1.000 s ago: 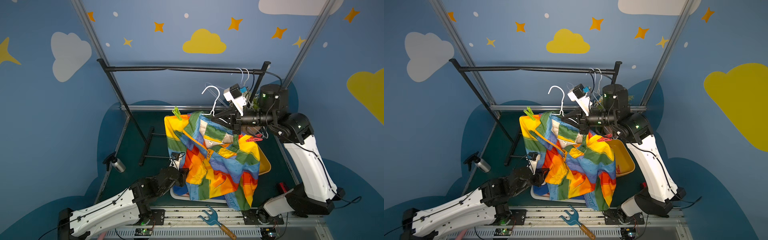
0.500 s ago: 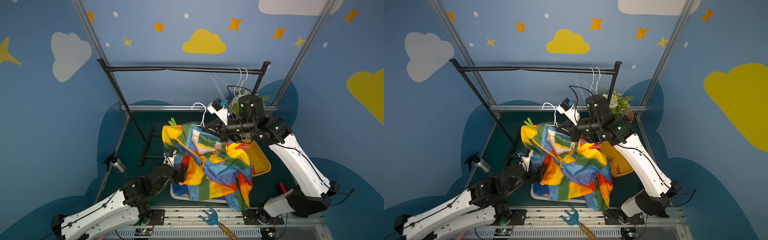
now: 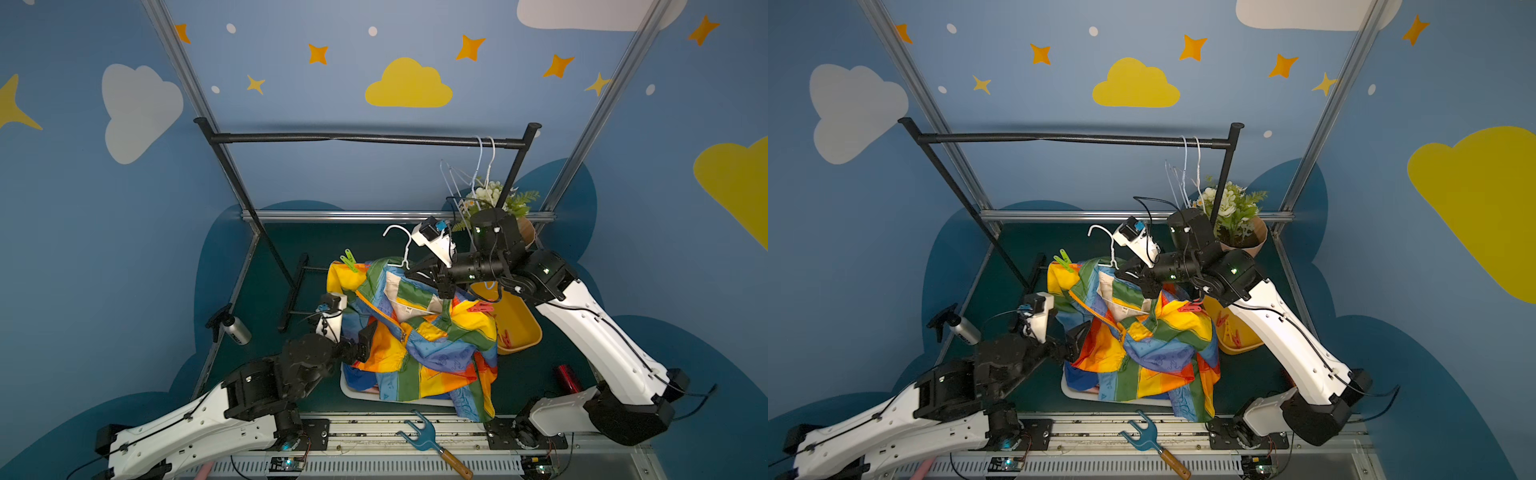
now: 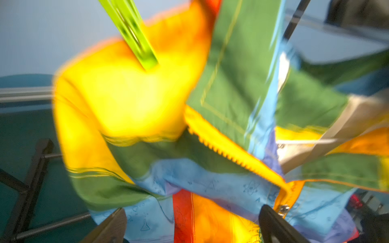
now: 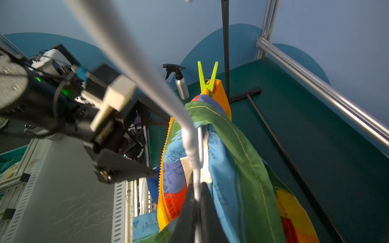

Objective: Remove the clothespins securing jackets to the hanger
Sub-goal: Adjust the jacket in the basket.

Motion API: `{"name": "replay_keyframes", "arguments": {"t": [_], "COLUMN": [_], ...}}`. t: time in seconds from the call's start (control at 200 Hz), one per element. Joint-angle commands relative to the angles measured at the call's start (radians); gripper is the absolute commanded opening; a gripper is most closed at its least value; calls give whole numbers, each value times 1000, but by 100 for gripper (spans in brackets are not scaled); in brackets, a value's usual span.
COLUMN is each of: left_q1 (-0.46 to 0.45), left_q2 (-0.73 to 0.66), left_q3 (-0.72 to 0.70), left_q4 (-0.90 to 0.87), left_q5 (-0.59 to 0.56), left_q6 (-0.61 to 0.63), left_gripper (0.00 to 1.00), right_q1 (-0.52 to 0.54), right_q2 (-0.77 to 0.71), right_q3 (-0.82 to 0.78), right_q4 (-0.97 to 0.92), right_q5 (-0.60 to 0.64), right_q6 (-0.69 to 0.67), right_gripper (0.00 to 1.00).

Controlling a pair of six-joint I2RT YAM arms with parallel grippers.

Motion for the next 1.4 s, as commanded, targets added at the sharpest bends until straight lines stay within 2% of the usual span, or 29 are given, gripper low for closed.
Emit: {"name": "replay_keyframes", "arguments": {"t": [0.0,0.055,0.145,0.31,0.471,0.676,0.736,0.991,1.211,1.397], "left_q1": [23,52,116,215,362,536,571,606,608,607], "left_q2": [-71,-93,-84,82,284,371,396,498,593,614], "left_q3": [23,35,79,226,365,411,423,510,622,620], "left_q4": [14,37,70,89,68,84,76,-6,-150,-169], "left_q5": [-75,-66,22,206,570,1027,1118,1262,1261,1307], "left_q6": [93,124,177,298,340,373,377,457,546,569], "left_gripper": [100,100,100,99,100,99,98,95,89,68], "right_q1": [-8,-13,-19,-19,-29,-56,-68,-84,-80,-90], "right_q2": [-41,-42,-42,-61,-70,-66,-60,-14,16,14], "right_q3": [-17,-19,-34,-110,-123,-131,-136,-106,-65,-55], "right_q4": [72,65,59,87,81,75,81,48,14,29], "right_q5": [-27,-30,-48,-77,-89,-146,-174,-244,-266,-255], "right_q6": [-24,-25,-30,-51,-57,-71,-69,-99,-105,-98], "right_gripper": [0,0,0,0,0,0,0,0,0,0]}}
